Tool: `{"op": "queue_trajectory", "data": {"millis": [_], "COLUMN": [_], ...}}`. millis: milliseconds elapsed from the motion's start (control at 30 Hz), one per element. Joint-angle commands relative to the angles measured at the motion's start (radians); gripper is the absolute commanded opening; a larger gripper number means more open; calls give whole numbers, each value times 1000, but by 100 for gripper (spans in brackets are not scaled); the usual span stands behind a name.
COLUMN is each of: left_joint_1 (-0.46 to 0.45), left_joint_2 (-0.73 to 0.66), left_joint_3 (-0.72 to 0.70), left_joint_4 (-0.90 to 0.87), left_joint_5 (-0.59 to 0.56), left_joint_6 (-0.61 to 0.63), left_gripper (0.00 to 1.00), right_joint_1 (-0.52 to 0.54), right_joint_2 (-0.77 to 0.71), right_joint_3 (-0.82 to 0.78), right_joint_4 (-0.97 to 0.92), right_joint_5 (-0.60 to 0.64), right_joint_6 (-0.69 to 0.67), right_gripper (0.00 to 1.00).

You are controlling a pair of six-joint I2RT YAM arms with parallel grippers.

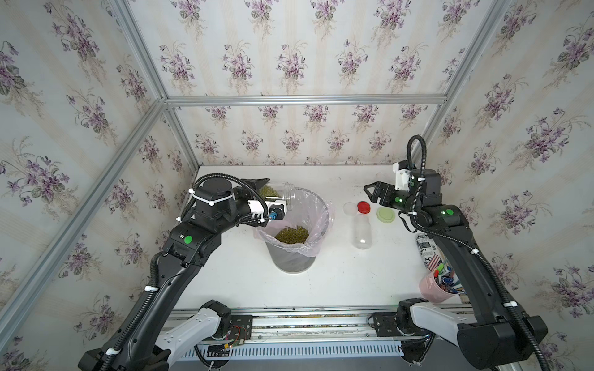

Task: Empty moldy mung beans from jars
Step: Pour the moldy mung beans from the jar into the trash bin.

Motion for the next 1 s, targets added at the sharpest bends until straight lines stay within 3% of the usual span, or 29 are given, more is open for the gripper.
{"op": "queue_trajectory", "data": {"millis": [0,967], "left_joint_1": [2,7], "left_joint_2": [-5,18], "left_joint_3": [2,42], "left_joint_4": [54,20], "left_joint_5": [6,-92], "left_joint_6": [88,308], "left_gripper": [0,0], "right_joint_1": [1,2], "right_joint_2": [-5,1], "right_joint_3": [0,5], "right_joint_4": [18,13], "right_joint_5": [-2,-10], "right_joint_6": [6,5], "right_gripper": [90,90]}}
